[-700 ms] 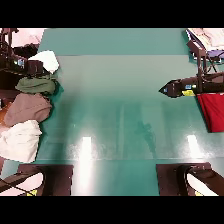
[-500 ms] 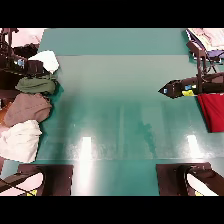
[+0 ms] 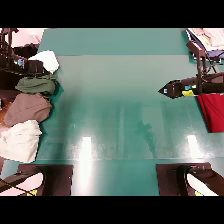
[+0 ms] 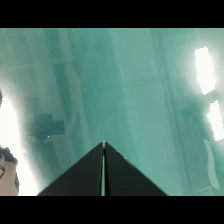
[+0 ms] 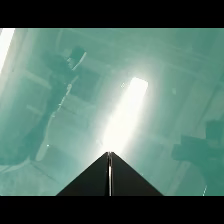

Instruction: Fold the shirts.

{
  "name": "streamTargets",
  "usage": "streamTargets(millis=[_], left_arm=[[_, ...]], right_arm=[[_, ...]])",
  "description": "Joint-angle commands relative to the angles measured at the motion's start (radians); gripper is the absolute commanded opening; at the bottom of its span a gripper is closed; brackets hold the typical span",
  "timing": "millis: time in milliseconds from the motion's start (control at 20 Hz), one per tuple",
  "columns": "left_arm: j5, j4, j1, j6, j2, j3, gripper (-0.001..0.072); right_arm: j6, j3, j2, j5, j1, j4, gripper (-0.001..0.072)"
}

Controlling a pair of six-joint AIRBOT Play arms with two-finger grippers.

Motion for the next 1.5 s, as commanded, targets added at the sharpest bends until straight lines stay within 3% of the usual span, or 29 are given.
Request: streamTargets(millis=[0, 50, 100, 150, 300, 450, 650, 850, 1250, 1300, 1350, 1400, 1450], left_arm=[[0.074, -0.001, 0.0, 0.002, -0.001, 0.0, 0.0027], [0.12, 0.035, 0.001, 0.002, -0.002, 0.0, 0.003], [0.177, 0.097, 0.0, 0.0, -0.006, 0.0, 0.0238], [0.256, 0.172, 0.001, -0.017, -0.018, 0.0, 0.0551], [0.489, 0.403, 0.008, -0.124, -0.106, 0.0, 0.0576], [0.615, 0.4, 0.052, -0.122, -0.278, 0.018, 0.0577], [0.644, 0.397, 0.087, -0.101, -0.537, 0.18, 0.0578], [0.64, 0.367, 0.087, -0.078, -0.671, 0.329, 0.0578], [0.642, 0.353, 0.087, -0.053, -0.755, 0.339, 0.0575], [0.652, 0.35, 0.087, -0.053, -0.756, 0.338, 0.0487], [0.659, 0.35, 0.087, -0.053, -0.756, 0.338, 0.0334], [0.669, 0.35, 0.087, -0.053, -0.756, 0.339, 0.0137], [0.676, 0.349, 0.087, -0.052, -0.756, 0.34, 0.0025]], right_arm=[[0.021, 0.001, 0.001, -0.003, 0.001, 0.001, 0.0015], [0.029, 0.001, 0.001, -0.005, 0.001, 0.001, 0.0015], [0.029, 0.001, 0.001, -0.005, 0.001, 0.001, 0.0015], [0.034, 0.001, 0.001, -0.007, 0.001, 0.002, 0.0015], [0.063, 0.001, 0.001, -0.007, 0.002, 0.006, 0.0015], [0.095, 0.001, 0.001, -0.006, 0.008, 0.008, 0.0015], [0.115, 0.0, 0.001, 0.002, 0.008, 0.008, 0.0015], [0.115, 0.0, 0.001, 0.002, 0.008, 0.008, 0.0015], [0.123, 0.0, 0.001, 0.003, 0.008, 0.008, 0.0015], [0.124, 0.0, 0.001, 0.003, 0.008, 0.007, 0.0015], [0.126, 0.0, 0.001, 0.003, 0.008, 0.008, 0.0015], [0.129, 0.0, 0.001, 0.003, 0.008, 0.007, 0.0015], [0.129, 0.0, 0.001, 0.005, 0.008, 0.008, 0.0015]])
